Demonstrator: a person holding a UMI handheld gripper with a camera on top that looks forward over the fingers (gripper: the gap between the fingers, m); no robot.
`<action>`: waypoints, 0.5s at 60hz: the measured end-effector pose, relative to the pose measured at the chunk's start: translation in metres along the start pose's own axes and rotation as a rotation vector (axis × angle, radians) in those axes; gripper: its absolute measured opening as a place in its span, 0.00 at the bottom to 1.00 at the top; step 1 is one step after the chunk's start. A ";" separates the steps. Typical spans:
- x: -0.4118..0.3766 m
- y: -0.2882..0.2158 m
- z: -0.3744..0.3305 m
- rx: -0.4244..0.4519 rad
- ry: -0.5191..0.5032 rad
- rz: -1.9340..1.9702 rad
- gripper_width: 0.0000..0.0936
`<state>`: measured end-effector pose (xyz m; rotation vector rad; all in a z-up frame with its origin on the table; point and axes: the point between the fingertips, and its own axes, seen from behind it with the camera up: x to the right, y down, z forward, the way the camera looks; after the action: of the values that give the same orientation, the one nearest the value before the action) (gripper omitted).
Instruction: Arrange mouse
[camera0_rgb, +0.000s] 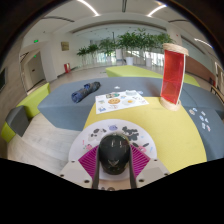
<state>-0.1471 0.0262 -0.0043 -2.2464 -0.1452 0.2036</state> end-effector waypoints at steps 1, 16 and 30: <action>0.001 0.006 0.003 -0.006 0.003 0.000 0.46; -0.002 0.005 -0.004 -0.065 -0.021 -0.014 0.79; -0.001 -0.008 -0.090 -0.008 -0.026 -0.029 0.89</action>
<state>-0.1304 -0.0375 0.0577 -2.2486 -0.1923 0.2177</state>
